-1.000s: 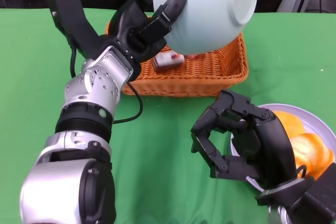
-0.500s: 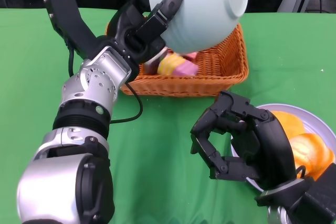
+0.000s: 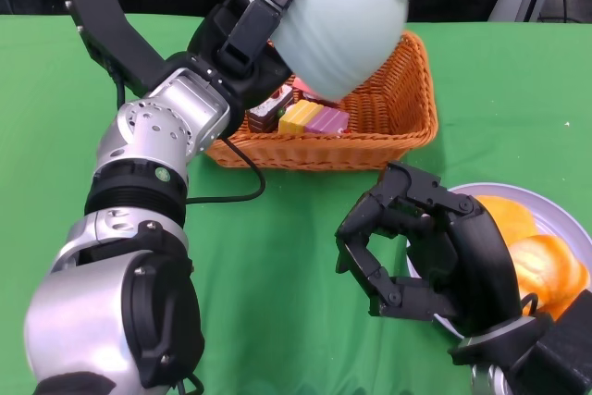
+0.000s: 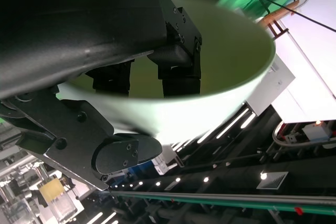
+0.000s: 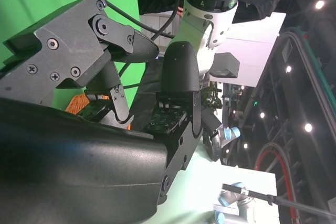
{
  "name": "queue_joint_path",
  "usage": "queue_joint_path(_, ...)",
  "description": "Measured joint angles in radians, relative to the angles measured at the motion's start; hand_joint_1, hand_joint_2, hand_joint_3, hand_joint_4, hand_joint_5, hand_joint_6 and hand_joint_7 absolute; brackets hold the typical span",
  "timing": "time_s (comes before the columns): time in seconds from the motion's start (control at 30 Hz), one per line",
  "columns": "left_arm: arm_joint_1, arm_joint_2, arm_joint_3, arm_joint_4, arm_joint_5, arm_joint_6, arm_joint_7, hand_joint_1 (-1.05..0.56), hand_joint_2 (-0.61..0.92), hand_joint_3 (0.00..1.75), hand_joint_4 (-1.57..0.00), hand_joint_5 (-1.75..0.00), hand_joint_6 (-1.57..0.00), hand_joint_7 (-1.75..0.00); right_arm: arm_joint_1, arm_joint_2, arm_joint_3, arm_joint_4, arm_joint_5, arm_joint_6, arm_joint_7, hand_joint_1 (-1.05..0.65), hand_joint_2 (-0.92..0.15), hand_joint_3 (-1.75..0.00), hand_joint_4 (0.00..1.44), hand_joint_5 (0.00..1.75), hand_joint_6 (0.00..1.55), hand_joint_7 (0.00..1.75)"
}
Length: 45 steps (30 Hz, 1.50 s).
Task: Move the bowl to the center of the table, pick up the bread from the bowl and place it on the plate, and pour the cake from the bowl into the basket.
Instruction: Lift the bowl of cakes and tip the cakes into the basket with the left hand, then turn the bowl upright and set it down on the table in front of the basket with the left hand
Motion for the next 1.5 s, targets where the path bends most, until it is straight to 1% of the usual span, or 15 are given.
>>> queue_joint_path(0.1, 0.001, 0.001, -0.045, -0.027, 0.036, -0.027, -0.017, -0.11, 0.8, 0.93, -0.67, -1.75, -0.61, -1.66, 0.0, 0.0, 0.0, 0.003, 0.009, 0.0, 0.011, -0.14, -0.5, -0.98, 0.79, 1.53, 0.68, 1.28)
queue_joint_path(0.13, 0.001, 0.001, -0.057, -0.036, 0.043, -0.035, -0.029, -0.1, 0.79, 0.92, -0.67, -1.75, -0.64, -1.61, 0.0, 0.0, 0.0, 0.004, 0.009, 0.0, 0.011, -0.14, -0.49, -0.98, 0.8, 1.53, 0.68, 1.28)
queue_joint_path(0.23, 0.003, 0.001, -0.08, -0.056, 0.051, -0.042, -0.051, -0.1, 0.8, 0.92, -0.68, -1.74, -0.67, -1.55, 0.0, 0.0, -0.002, 0.005, 0.008, 0.0, 0.011, -0.14, -0.49, -0.98, 0.8, 1.53, 0.69, 1.27)
queue_joint_path(0.43, 0.034, 0.001, -0.136, -0.092, 0.093, -0.095, -0.102, -0.11, 0.8, 0.93, -0.68, -1.75, -0.69, -1.56, 0.0, 0.0, -0.002, 0.005, 0.008, -0.001, 0.01, -0.14, -0.5, -0.98, 0.81, 1.52, 0.7, 1.27)
queue_joint_path(0.47, 0.035, 0.002, -0.147, -0.096, 0.101, -0.107, -0.111, -0.11, 0.75, 1.0, -0.71, -1.75, -0.74, -1.53, 0.0, 0.0, -0.003, 0.005, 0.008, -0.001, 0.011, -0.14, -0.49, -0.98, 0.81, 1.52, 0.7, 1.27)
queue_joint_path(0.53, 0.042, 0.01, -0.174, -0.111, 0.127, -0.147, -0.142, -0.11, 0.7, 1.08, -0.73, -1.75, -0.78, -1.49, 0.0, 0.0, -0.003, 0.006, 0.01, -0.001, 0.012, -0.14, -0.49, -0.98, 0.81, 1.53, 0.7, 1.27)
queue_joint_path(0.63, 0.059, 0.028, -0.218, -0.126, 0.178, -0.217, -0.185, -0.1, 0.56, 1.23, -0.75, -1.75, -0.81, -1.48, 0.0, 0.0, -0.003, 0.006, 0.011, -0.001, 0.012, -0.14, -0.5, -0.98, 0.81, 1.53, 0.69, 1.27)
queue_joint_path(0.73, 0.07, 0.042, -0.262, -0.129, 0.239, -0.298, -0.213, -0.1, 0.53, 1.28, -0.77, -1.75, -0.81, -1.49, 0.0, 0.0, -0.003, 0.006, 0.011, -0.001, 0.012, -0.11, -0.5, -0.99, 0.81, 1.53, 0.69, 1.28)
queue_joint_path(0.83, 0.098, 0.057, -0.306, -0.136, 0.299, -0.407, -0.241, -0.12, 0.51, 1.27, -0.78, -1.75, -0.79, -1.51, 0.0, 0.0, -0.003, 0.006, 0.012, -0.001, 0.014, -0.12, -0.49, -1.0, 0.8, 1.54, 0.68, 1.29)
queue_joint_path(0.93, 0.119, 0.076, -0.347, -0.143, 0.359, -0.5, -0.251, -0.13, 0.51, 1.24, -0.76, -1.75, -0.76, -1.5, 0.0, 0.0, -0.003, 0.006, 0.018, 0.0, 0.017, -0.14, -0.5, -0.97, 0.8, 1.53, 0.69, 1.28)
queue_joint_path(1.07, 0.144, 0.107, -0.383, -0.149, 0.414, -0.599, -0.264, -0.12, 0.49, 1.24, -0.74, -1.75, -0.75, -1.48, 0.0, 0.0, -0.003, 0.006, 0.01, 0.0, 0.012, -0.14, -0.51, -0.95, 0.81, 1.52, 0.69, 1.29)
queue_joint_path(1.17, 0.155, 0.131, -0.407, -0.151, 0.456, -0.678, -0.266, -0.14, 0.46, 1.27, -0.75, -1.75, -0.74, -1.52, 0.0, 0.0, -0.004, 0.006, 0.008, 0.0, 0.011, -0.13, -0.53, -0.93, 0.81, 1.52, 0.68, 1.29)
queue_joint_path(1.33, 0.181, 0.184, -0.449, -0.154, 0.548, -0.828, -0.251, -0.11, 0.49, 1.3, -0.72, -1.75, -0.7, -1.57, 0.0, 0.0, -0.005, 0.006, 0.008, -0.001, 0.012, -0.13, -0.53, -0.93, 0.81, 1.53, 0.68, 1.3)
queue_joint_path(1.4, 0.196, 0.21, -0.465, -0.154, 0.594, -0.896, -0.234, -0.11, 0.53, 1.25, -0.74, -1.75, -0.7, -1.57, 0.0, 0.0, -0.005, 0.006, 0.008, -0.001, 0.012, -0.13, -0.52, -0.94, 0.81, 1.54, 0.68, 1.3)
queue_joint_path(1.5, 0.212, 0.241, -0.477, -0.154, 0.629, -0.954, -0.222, -0.09, 0.57, 1.2, -0.74, -1.75, -0.7, -1.54, 0.0, 0.0, -0.007, 0.008, 0.008, -0.001, 0.012, -0.12, -0.52, -0.96, 0.81, 1.54, 0.68, 1.3)
